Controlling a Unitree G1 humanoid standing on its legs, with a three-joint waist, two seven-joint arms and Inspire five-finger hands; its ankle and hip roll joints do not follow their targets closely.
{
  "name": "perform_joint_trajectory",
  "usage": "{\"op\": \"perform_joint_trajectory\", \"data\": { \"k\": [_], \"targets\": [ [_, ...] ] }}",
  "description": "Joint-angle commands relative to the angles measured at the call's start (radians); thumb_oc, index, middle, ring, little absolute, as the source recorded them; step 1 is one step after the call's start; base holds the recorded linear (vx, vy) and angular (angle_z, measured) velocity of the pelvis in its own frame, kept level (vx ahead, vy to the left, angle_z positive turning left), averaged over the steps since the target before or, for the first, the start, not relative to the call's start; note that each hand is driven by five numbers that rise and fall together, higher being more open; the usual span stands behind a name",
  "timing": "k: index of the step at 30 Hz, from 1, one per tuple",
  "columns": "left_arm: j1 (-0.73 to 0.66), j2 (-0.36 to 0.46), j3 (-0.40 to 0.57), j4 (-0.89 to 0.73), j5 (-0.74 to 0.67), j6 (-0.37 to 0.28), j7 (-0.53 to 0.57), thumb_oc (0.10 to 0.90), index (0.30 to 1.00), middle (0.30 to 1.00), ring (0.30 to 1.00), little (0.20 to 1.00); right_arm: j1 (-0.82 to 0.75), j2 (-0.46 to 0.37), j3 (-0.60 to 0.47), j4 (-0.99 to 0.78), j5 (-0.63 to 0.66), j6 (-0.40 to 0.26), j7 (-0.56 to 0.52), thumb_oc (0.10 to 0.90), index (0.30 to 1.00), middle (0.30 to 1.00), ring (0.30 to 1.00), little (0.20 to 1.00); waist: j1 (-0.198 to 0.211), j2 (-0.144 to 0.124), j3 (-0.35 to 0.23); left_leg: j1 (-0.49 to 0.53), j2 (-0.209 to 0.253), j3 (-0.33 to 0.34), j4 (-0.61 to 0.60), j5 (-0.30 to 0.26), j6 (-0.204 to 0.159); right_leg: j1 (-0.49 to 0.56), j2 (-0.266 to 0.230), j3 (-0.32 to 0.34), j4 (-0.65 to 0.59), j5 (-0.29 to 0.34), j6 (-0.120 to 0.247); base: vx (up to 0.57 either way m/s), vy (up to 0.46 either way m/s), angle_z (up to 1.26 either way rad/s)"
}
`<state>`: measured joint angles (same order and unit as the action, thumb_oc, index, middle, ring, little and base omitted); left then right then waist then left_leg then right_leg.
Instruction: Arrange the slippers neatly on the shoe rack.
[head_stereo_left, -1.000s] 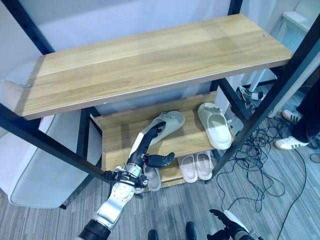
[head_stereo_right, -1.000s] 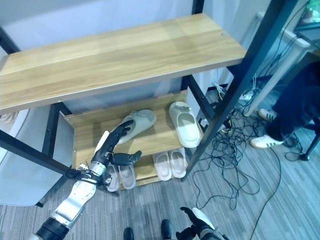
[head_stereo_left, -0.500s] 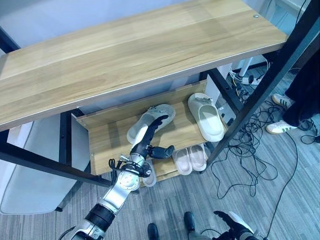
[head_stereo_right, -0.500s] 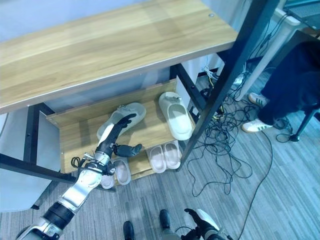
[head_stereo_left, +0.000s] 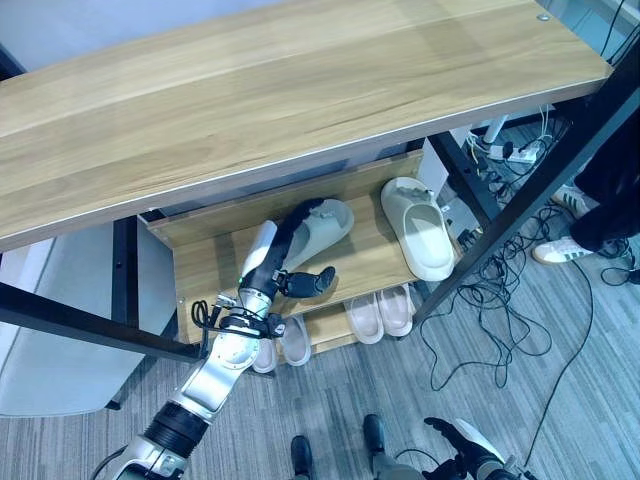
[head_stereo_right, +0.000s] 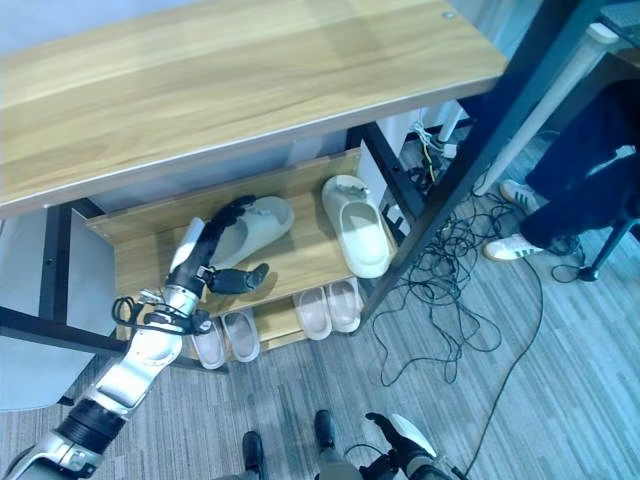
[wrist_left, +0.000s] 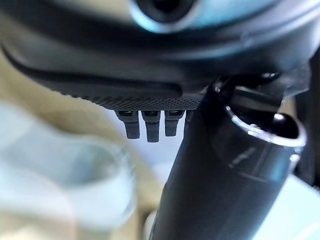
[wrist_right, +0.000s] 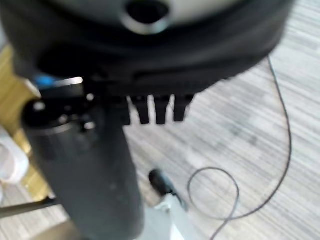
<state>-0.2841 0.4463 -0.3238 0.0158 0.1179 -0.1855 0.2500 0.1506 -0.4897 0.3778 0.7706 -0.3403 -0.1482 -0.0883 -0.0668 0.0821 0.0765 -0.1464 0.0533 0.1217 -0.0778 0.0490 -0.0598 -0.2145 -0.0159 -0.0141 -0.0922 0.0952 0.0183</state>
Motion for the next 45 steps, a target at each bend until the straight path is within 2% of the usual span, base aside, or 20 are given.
{"op": "perform_joint_trajectory", "data": {
  "k": [1, 8, 15, 20, 29, 45],
  "targets": [
    [-0.073, 0.012, 0.047, -0.056, 0.062, -0.104, 0.034, 0.8, 0.9, 0.9, 0.9, 0.9, 0.055, -0.021, -0.001, -0.059, 0.021, -0.043, 0.002, 0.8, 0.9, 0.9, 0.9, 0.9, 0.004, -0.029, -0.072, -0.069, -0.025, -0.017, -0.009, 0.052, -0.002, 0.005, -0.038, -0.045, 0.005, -0.013, 0.071, 0.01, -0.012, 0.11],
    [-0.091, 0.004, 0.05, 0.015, 0.133, -0.082, 0.058, 0.8, 0.9, 0.9, 0.9, 0.9, 0.052, -0.023, 0.007, -0.072, 0.018, -0.047, -0.001, 0.8, 0.9, 0.9, 0.9, 0.9, 0.002, -0.034, -0.069, -0.075, -0.023, -0.021, -0.009, 0.051, -0.002, -0.002, -0.036, -0.045, 0.005, -0.01, 0.069, 0.0, -0.004, 0.02],
    [-0.131, -0.047, 0.047, 0.142, 0.176, -0.031, 0.118, 0.8, 0.9, 0.9, 0.9, 0.9, 0.058, -0.035, 0.002, -0.091, 0.017, -0.048, -0.004, 0.8, 0.9, 0.9, 0.9, 0.9, -0.006, -0.047, -0.061, -0.101, -0.017, -0.018, -0.009, 0.056, 0.0, -0.03, -0.03, -0.038, 0.006, -0.003, 0.067, 0.0, -0.004, -0.01],
    [-0.145, -0.085, 0.044, 0.203, 0.15, -0.002, 0.126, 0.8, 0.9, 0.9, 0.9, 0.9, 0.053, -0.034, 0.005, -0.092, 0.016, -0.041, -0.01, 0.8, 0.9, 0.9, 0.9, 0.9, -0.009, -0.053, -0.056, -0.107, -0.015, -0.016, -0.009, 0.058, 0.003, -0.04, -0.028, -0.035, 0.007, 0.0, 0.063, 0.0, 0.0, 0.0],
    [-0.18, -0.133, 0.023, 0.219, 0.084, 0.005, 0.118, 0.8, 0.9, 0.9, 0.9, 0.9, 0.048, -0.03, 0.014, -0.095, 0.017, -0.033, -0.012, 0.8, 0.9, 0.9, 0.9, 0.9, -0.013, -0.056, -0.055, -0.111, -0.012, -0.017, -0.009, 0.06, 0.006, -0.049, -0.024, -0.031, 0.01, -0.001, 0.059, 0.0, 0.0, 0.0],
    [-0.274, -0.172, -0.028, 0.258, 0.056, 0.02, 0.127, 0.8, 0.9, 0.9, 0.9, 0.9, 0.037, -0.036, 0.035, -0.103, 0.019, -0.031, -0.014, 0.8, 0.9, 0.9, 0.9, 0.9, -0.023, -0.057, -0.047, -0.114, -0.008, -0.011, -0.009, 0.06, 0.008, -0.06, -0.02, -0.024, 0.013, 0.0, 0.057, 0.0, -0.002, -0.01]
  ]
}}
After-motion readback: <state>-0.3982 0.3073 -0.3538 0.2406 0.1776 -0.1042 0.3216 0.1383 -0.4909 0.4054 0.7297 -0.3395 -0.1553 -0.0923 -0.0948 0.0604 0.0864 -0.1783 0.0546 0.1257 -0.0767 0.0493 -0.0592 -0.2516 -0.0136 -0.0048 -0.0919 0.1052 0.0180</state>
